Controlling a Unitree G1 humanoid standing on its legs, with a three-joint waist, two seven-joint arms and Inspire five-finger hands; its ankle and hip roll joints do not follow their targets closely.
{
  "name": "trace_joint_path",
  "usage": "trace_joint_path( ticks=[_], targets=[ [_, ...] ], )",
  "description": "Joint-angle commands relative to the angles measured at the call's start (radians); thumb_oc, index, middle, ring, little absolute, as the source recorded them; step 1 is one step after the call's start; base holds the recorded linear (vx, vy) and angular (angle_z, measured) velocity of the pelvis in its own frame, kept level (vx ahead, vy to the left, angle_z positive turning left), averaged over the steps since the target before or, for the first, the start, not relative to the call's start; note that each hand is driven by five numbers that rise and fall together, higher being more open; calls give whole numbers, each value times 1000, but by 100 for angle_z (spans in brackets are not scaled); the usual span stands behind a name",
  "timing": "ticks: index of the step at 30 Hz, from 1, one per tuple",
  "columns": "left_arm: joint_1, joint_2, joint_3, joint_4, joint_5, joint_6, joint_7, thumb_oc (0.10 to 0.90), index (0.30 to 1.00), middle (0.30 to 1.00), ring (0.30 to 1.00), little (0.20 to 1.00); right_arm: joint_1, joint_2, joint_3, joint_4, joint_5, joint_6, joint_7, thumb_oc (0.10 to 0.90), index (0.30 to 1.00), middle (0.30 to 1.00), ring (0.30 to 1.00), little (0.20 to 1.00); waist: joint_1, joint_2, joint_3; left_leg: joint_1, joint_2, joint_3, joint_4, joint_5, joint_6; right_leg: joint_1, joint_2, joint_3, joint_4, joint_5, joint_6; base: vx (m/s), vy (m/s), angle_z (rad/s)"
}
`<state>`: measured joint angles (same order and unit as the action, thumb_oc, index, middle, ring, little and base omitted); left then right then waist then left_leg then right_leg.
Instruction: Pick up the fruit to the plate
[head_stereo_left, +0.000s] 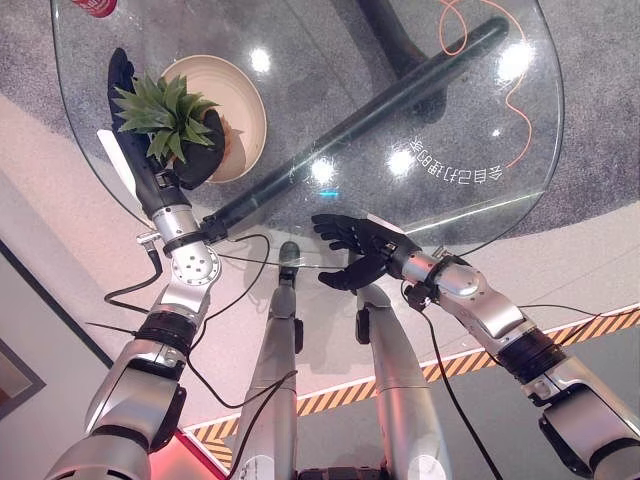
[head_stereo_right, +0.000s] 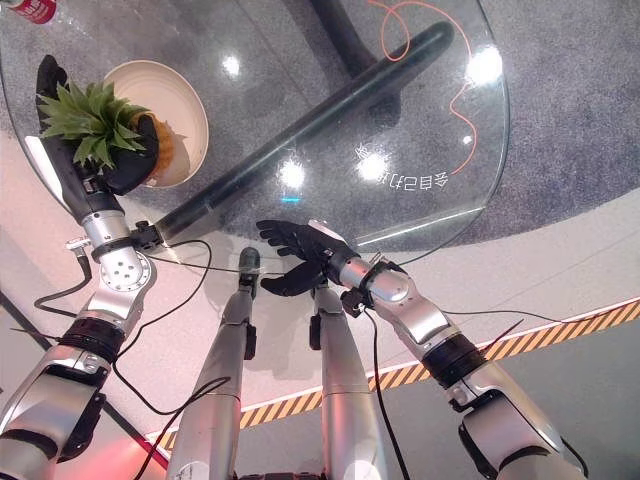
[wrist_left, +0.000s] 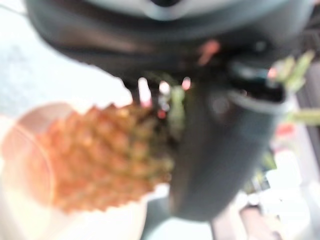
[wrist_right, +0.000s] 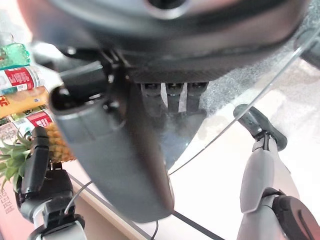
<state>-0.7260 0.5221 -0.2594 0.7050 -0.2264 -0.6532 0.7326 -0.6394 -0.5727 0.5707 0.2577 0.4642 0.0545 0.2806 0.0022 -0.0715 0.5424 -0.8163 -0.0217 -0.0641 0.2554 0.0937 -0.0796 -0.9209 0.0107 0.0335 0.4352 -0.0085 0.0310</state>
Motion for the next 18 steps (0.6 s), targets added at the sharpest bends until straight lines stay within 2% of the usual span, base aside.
trace_joint_path(
  ticks=[1, 10, 16, 18],
  targets=[
    [23, 7, 46, -46, -13, -35, -8, 800, 900, 900, 900, 900, 64, -2, -23, -152, 3, -53, 51, 800, 900, 900, 900, 900, -19, 46, -22, 40, -94, 27, 28, -53, 56, 67, 25, -92, -101, 50, 28, 0, 0, 0],
    [55, 10, 49, -60, -43, -24, -68, 800, 900, 900, 900, 900, 76, -13, -34, -161, 5, -55, 54, 800, 900, 900, 900, 900, -18, 50, -22, 40, -96, 29, 35, -53, 56, 73, 21, -91, -106, 53, 28, 0, 0, 0],
    [71, 14, 49, -78, -6, -11, -56, 800, 900, 900, 900, 900, 84, -23, -44, -167, 7, -52, 63, 800, 900, 900, 900, 900, -20, 58, -22, 44, -97, 30, 29, -50, 60, 74, 21, -86, -108, 56, 27, 0, 0, 0],
    [76, 17, 50, -92, 1, 11, -56, 800, 900, 900, 900, 900, 87, -24, -46, -172, 4, -47, 64, 800, 900, 900, 900, 900, -20, 63, -22, 44, -97, 32, 31, -50, 60, 74, 21, -84, -107, 56, 27, 0, 0, 0]
  ],
)
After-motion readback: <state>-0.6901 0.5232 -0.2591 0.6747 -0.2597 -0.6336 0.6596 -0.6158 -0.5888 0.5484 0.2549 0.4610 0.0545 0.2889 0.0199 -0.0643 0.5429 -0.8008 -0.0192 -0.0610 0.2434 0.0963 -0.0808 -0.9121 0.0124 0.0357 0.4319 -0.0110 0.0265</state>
